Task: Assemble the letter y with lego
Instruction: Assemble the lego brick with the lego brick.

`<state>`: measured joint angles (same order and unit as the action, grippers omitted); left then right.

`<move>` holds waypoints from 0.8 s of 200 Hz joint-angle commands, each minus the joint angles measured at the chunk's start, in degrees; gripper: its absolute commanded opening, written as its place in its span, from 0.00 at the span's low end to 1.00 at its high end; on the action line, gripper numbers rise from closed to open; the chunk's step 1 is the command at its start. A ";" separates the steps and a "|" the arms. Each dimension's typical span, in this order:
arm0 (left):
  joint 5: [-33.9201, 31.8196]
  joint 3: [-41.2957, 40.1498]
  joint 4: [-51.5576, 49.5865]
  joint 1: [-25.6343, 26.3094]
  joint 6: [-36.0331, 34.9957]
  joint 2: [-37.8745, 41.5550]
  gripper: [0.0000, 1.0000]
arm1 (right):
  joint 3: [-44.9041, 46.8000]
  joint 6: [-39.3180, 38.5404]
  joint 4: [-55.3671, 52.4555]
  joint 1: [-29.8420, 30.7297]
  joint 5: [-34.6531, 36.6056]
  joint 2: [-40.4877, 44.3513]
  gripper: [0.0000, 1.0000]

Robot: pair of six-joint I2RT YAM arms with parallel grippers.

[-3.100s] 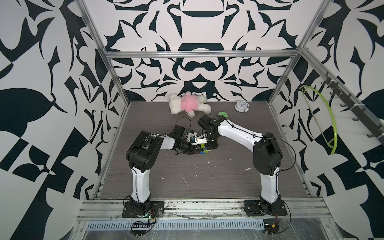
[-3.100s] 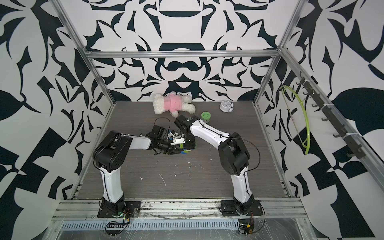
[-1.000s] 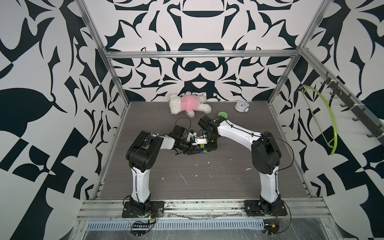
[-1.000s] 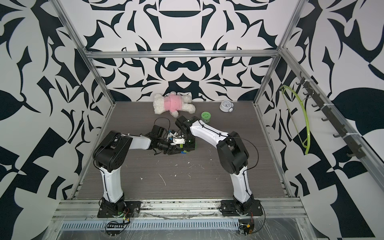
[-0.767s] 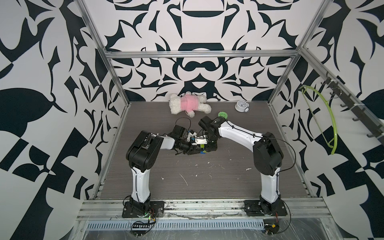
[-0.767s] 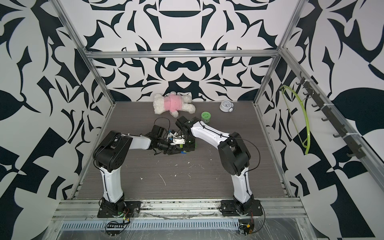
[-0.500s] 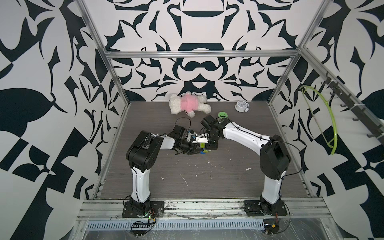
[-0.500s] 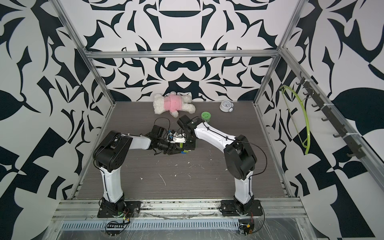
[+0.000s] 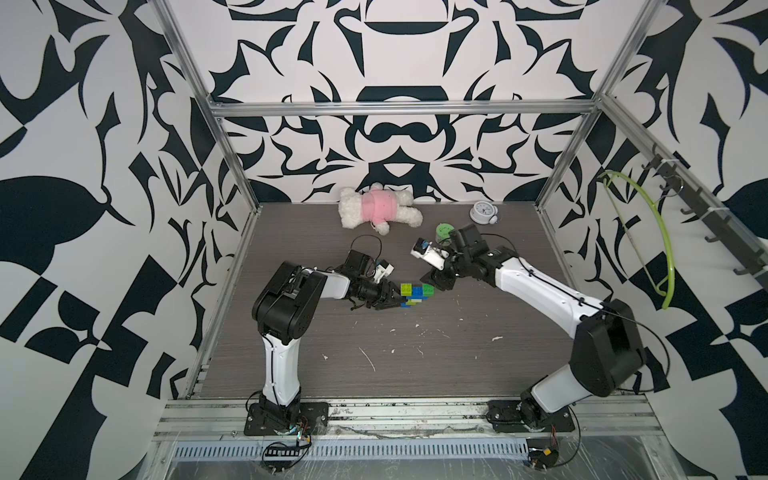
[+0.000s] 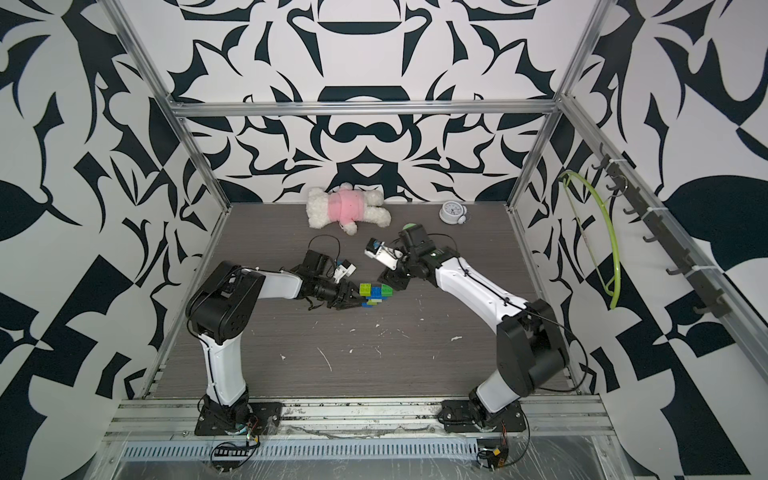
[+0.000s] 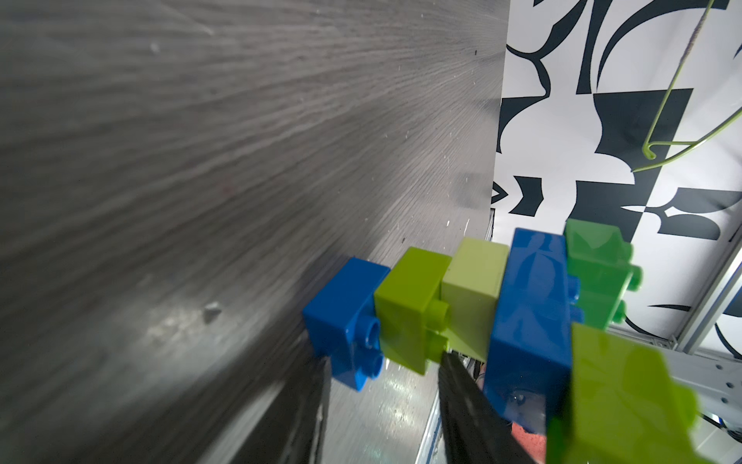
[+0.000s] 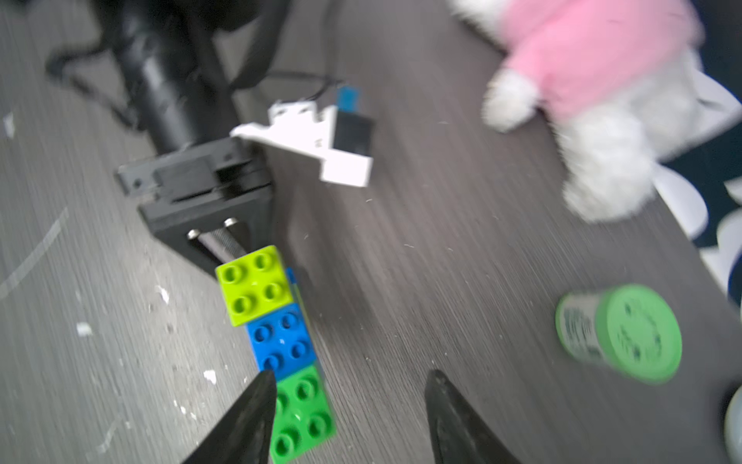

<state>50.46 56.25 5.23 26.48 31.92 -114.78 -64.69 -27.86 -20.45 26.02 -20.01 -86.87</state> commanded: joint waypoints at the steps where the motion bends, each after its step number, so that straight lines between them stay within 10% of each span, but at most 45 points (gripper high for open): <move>1: -19.19 -4.08 -12.97 -0.47 -0.92 -7.25 0.46 | 6.67 12.54 12.45 -3.12 -7.21 6.16 0.62; 61: -19.23 -4.08 -12.97 -0.46 -1.07 -7.12 0.46 | 30.81 10.30 39.27 -8.14 -3.67 20.58 0.73; 160: -19.26 -4.01 -12.98 -0.46 -1.18 -7.55 0.46 | 32.92 -4.25 43.05 -12.10 -25.54 8.19 0.74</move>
<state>50.57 56.36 5.13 26.48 31.68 -115.15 -32.38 -27.99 17.52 13.96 -39.44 -78.67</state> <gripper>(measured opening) 0.468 0.728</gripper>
